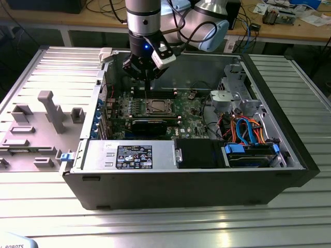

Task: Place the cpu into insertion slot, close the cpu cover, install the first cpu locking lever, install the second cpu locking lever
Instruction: 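Install the first cpu locking lever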

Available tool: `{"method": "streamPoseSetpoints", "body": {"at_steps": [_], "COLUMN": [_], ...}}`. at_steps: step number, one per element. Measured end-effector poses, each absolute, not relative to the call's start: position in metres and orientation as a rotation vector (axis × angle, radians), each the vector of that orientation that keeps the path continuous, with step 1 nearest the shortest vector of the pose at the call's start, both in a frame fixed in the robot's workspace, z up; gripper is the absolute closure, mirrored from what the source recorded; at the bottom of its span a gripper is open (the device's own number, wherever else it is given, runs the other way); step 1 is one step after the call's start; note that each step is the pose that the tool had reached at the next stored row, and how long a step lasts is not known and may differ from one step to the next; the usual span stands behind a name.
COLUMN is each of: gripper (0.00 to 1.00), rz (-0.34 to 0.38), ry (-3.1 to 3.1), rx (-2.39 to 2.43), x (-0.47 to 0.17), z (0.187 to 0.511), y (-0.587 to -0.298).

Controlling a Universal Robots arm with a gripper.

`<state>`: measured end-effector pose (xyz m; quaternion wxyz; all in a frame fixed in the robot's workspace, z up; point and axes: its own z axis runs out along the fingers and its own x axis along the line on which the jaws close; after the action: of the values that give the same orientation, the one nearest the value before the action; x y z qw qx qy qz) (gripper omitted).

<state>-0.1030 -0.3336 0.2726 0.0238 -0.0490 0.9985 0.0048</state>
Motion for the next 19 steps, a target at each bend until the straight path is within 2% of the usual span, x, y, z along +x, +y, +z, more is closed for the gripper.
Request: {"method": "streamPoseSetpoints", "body": {"at_steps": [10, 19], "gripper": [0.89, 0.89], "rz": [0.015, 0.03], "ry": [3.09, 3.089], "rx": [-0.151, -0.151], "x": [-0.122, -0.122], "z": [0.271, 0.264], "y": [-0.332, -0.313]}}
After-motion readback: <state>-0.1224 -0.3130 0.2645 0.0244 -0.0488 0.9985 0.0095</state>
